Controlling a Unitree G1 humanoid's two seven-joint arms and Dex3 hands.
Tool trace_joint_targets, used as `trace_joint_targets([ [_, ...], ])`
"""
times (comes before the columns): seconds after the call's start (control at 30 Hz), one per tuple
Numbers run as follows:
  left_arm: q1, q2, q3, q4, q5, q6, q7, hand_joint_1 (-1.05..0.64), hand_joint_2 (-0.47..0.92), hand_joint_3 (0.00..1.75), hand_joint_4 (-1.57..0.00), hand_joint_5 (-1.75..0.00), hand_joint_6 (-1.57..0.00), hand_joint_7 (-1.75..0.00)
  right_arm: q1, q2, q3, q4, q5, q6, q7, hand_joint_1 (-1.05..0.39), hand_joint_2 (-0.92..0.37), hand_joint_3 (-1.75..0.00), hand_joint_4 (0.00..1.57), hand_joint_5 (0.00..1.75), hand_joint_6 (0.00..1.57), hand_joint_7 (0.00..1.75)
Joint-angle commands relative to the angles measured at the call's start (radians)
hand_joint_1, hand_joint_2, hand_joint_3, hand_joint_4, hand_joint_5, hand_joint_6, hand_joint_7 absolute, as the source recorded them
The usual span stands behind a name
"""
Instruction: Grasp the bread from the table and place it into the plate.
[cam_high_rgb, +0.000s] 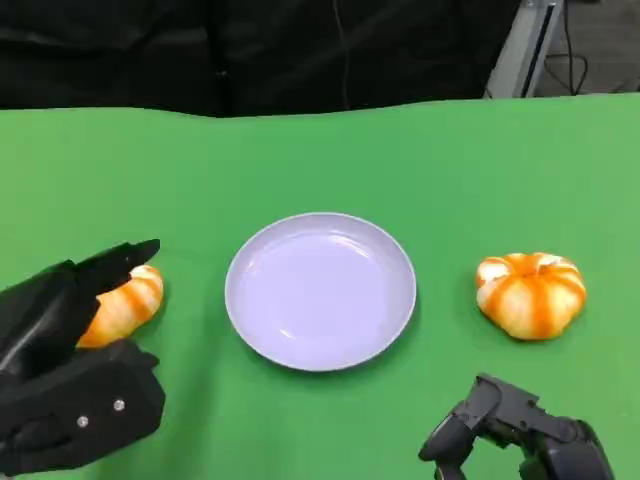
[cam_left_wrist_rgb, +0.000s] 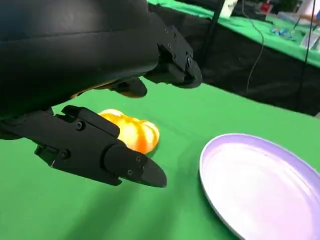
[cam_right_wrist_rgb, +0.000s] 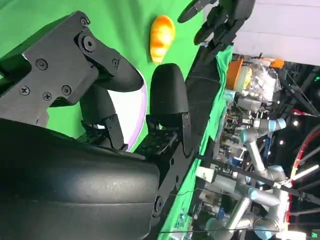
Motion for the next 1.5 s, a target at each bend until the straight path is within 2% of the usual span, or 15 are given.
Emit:
trace_joint_targets([
  [0.03,-0.024,0.027,-0.016,0.035,0.039,0.001,0.023,-0.41,0.9,0.0,-0.18,-0.22,-0.27,0.0,0.002,-0.006,-0.004,-0.007,0.004,-0.002,-0.004,-0.1,-0.35,-1.28,0.71,1.6,0.77,1.32],
  [0.1,-0.18,0.028,-0.136,0.245,0.211,0.05,0.077,-0.46,0.91,0.0,-0.11,-0.18,-0.23,0.0,0.011,-0.005,0.0,-0.017,0.002,-0.001,-0.005,-0.1,-0.35,-1.28,0.7,1.6,0.77,1.32],
  [0.2,-0.301,0.011,-0.22,0.428,0.304,0.087,0.114,-0.48,0.9,0.0,-0.06,-0.16,-0.22,0.0,0.019,-0.005,0.003,-0.029,0.002,0.005,-0.005,-0.11,-0.36,-1.27,0.7,1.6,0.77,1.32],
  [0.4,-0.451,-0.039,-0.303,0.75,0.311,0.068,0.222,-0.45,0.86,0.0,-0.06,-0.17,-0.26,-0.02,0.031,-0.002,0.011,-0.042,-0.005,0.012,-0.007,-0.11,-0.36,-1.26,0.7,1.6,0.77,1.32],
  [0.6,-0.558,-0.072,-0.379,0.973,0.319,0.072,0.302,-0.46,0.89,0.01,-0.06,-0.18,-0.26,-0.01,0.04,0.0,0.021,-0.05,-0.012,0.017,-0.014,-0.1,-0.35,-1.28,0.7,1.6,0.78,1.32],
  [0.83,-0.702,-0.132,-0.441,1.301,0.285,0.063,0.304,-0.44,0.9,0.0,-0.1,-0.2,-0.29,-0.01,0.042,-0.004,0.019,-0.053,-0.01,0.009,-0.019,-0.09,-0.34,-1.28,0.71,1.59,0.78,1.31],
  [0.97,-0.729,-0.134,-0.457,1.385,0.256,0.02,0.272,-0.37,0.92,0.04,-0.22,-0.22,-0.32,-0.02,0.042,-0.004,0.019,-0.049,-0.009,0.004,-0.02,-0.1,-0.33,-1.28,0.71,1.59,0.79,1.3],
  [1.03,-0.721,-0.126,-0.458,1.393,0.243,-0.035,0.329,-0.28,0.92,0.05,-0.58,-0.21,-0.57,-0.05,0.043,-0.004,0.02,-0.048,-0.005,0.002,-0.02,-0.1,-0.33,-1.29,0.71,1.59,0.79,1.3],
  [1.1,-0.72,-0.123,-0.461,1.401,0.236,-0.06,0.357,-0.25,0.92,0.04,-0.72,-0.19,-0.68,-0.05,0.043,-0.004,0.02,-0.048,-0.003,0.002,-0.02,-0.09,-0.33,-1.29,0.71,1.59,0.79,1.29],
  [1.3,-0.727,-0.122,-0.476,1.419,0.221,-0.072,0.371,-0.24,0.92,0.04,-0.77,-0.17,-0.72,-0.04,0.043,-0.004,0.021,-0.048,-0.003,0.002,-0.02,-0.09,-0.33,-1.29,0.71,1.59,0.79,1.29],
  [1.33,-0.715,-0.105,-0.466,1.378,0.218,-0.159,0.493,-0.22,0.92,0.1,-0.89,-0.23,-0.86,-0.11,0.041,-0.006,0.018,-0.046,-0.006,0.001,-0.02,-0.09,-0.33,-1.29,0.71,1.59,0.79,1.29],
  [1.37,-0.707,-0.091,-0.46,1.349,0.217,-0.227,0.587,-0.21,0.85,0.28,-0.86,-0.97,-0.81,-0.84,0.039,-0.008,0.016,-0.044,-0.009,0.0,-0.02,-0.09,-0.33,-1.29,0.71,1.59,0.79,1.29],
  [1.4,-0.702,-0.082,-0.457,1.333,0.216,-0.275,0.654,-0.2,0.72,0.56,-0.87,-1.43,-0.7,-1.37,0.038,-0.01,0.014,-0.043,-0.011,-0.001,-0.02,-0.09,-0.34,-1.29,0.71,1.59,0.79,1.29],
  [1.43,-0.7,-0.072,-0.454,1.307,0.217,-0.321,0.711,-0.2,0.64,0.7,-0.87,-1.58,-0.67,-1.56,0.037,-0.009,0.013,-0.042,-0.013,0.002,-0.021,-0.09,-0.34,-1.29,0.71,1.59,0.78,1.29],
  [1.5,-0.702,-0.063,-0.455,1.291,0.221,-0.359,0.751,-0.18,0.5,0.96,-0.88,-1.71,-0.65,-1.71,0.037,-0.009,0.014,-0.041,-0.016,0.006,-0.023,-0.08,-0.34,-1.29,0.71,1.59,0.79,1.3],
])
